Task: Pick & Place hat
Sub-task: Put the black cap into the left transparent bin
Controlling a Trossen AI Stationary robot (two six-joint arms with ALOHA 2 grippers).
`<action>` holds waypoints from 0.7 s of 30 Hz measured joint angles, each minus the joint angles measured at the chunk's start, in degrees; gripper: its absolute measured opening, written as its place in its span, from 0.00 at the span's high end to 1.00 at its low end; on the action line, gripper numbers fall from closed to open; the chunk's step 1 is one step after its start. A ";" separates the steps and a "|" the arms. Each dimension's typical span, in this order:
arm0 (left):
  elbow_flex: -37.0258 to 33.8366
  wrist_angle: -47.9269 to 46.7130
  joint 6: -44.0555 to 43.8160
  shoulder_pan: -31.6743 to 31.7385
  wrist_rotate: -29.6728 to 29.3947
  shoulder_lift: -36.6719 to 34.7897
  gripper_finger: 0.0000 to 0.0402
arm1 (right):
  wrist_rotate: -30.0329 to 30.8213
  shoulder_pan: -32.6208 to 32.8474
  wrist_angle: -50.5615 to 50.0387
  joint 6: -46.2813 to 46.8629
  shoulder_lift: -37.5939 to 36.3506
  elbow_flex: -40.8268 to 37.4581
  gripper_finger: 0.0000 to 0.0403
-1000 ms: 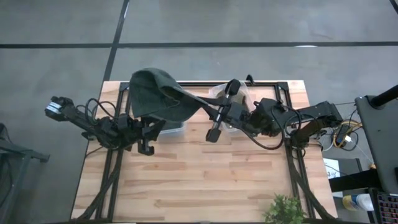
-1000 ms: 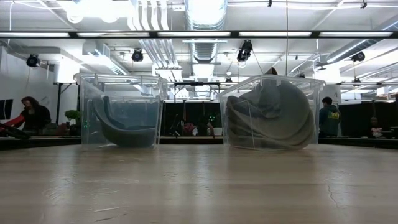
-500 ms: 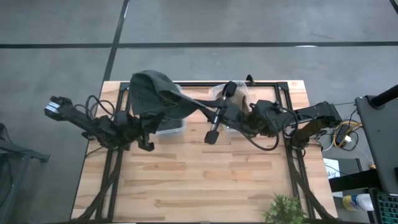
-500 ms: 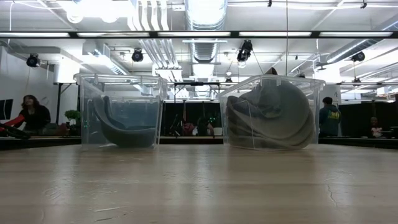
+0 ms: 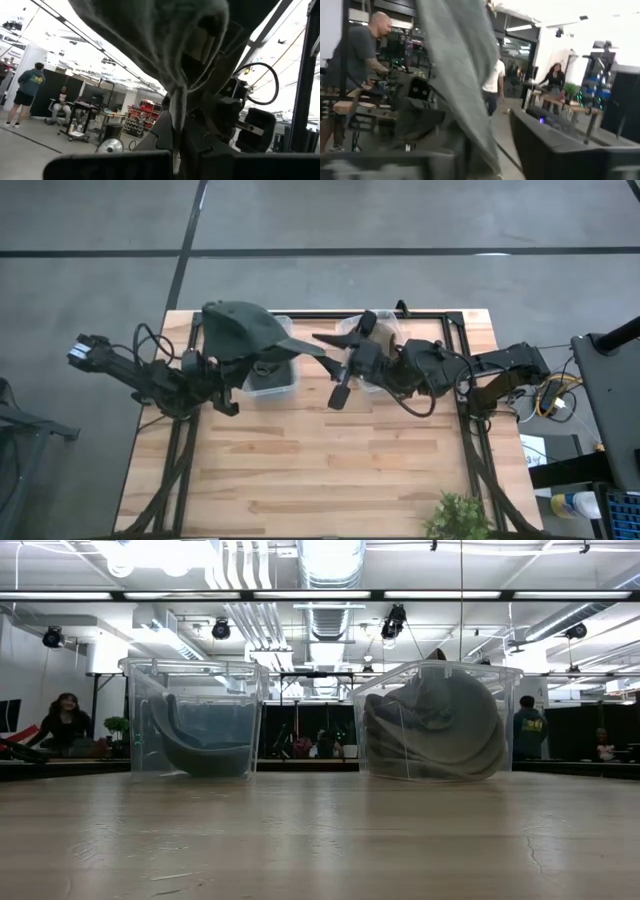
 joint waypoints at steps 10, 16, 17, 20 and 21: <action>0.02 -8.81 -0.45 -0.01 -7.91 -4.23 0.98 | 13.34 -0.54 -8.88 -4.57 -1.65 0.05 0.35; 0.02 -18.24 -5.82 -0.04 -14.06 -8.13 0.99 | 17.19 -0.54 -21.78 -4.29 -3.95 0.16 0.28; 0.02 -20.38 -7.06 -0.04 -14.91 -8.84 0.99 | 17.90 -0.45 -23.57 -3.92 -4.21 0.18 0.28; 0.02 -27.38 -10.82 -0.04 -17.71 -11.17 0.99 | 18.89 -0.25 -28.83 -2.24 -4.95 0.20 0.26; 0.02 -29.81 -12.37 -0.04 -19.05 -12.05 0.99 | 18.87 -0.19 -30.22 -1.38 -5.16 0.20 0.26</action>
